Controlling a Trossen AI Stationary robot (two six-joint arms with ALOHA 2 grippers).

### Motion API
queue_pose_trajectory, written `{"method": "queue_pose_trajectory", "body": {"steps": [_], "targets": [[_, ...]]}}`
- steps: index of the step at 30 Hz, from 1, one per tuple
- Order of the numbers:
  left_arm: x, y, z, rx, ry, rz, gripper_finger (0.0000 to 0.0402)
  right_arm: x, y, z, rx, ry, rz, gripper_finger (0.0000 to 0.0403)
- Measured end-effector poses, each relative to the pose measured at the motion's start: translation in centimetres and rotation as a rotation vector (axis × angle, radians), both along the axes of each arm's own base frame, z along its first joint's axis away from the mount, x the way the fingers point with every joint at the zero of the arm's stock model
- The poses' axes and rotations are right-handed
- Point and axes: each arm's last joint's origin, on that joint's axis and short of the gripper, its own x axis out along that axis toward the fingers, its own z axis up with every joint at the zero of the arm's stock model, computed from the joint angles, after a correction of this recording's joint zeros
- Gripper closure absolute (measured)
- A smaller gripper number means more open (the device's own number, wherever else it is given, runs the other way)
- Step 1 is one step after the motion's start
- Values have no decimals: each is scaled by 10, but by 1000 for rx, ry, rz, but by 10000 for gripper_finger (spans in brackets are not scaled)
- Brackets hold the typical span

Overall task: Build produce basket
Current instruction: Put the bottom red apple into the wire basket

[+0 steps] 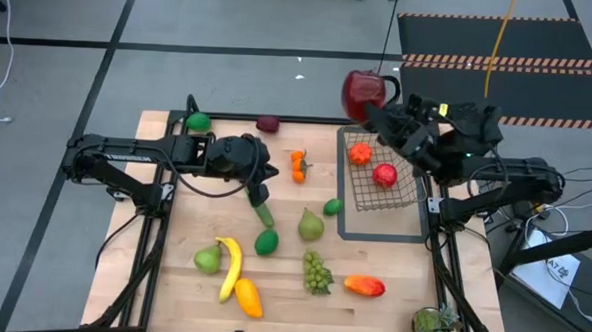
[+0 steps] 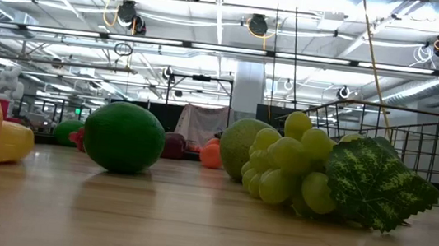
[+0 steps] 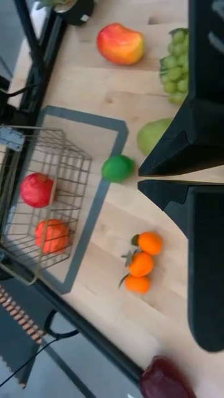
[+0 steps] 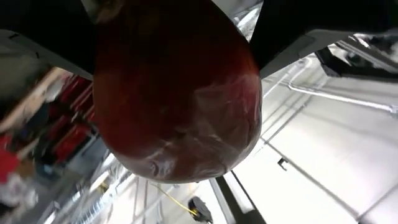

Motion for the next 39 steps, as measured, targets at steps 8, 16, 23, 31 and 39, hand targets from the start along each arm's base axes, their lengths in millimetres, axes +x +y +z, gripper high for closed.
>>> {"method": "queue_pose_trajectory", "body": {"steps": [8, 16, 23, 31, 39], "targets": [[-4, -5, -6, -33, 72, -32, 380, 10, 0, -6, 125, -16, 84, 48], [-5, -13, -6, -48, 79, -50, 380, 3, -1, -11, 116, 115, 64, 48], [-5, -10, -6, 1, 89, -72, 380, -13, -6, -22, 172, 320, 22, 48], [-6, 3, -7, 5, 104, -24, 380, -30, -11, -45, 185, 621, -28, 48], [-7, 9, -8, -15, 109, 10, 380, -56, -15, -95, 302, 1179, -98, 48]]}}
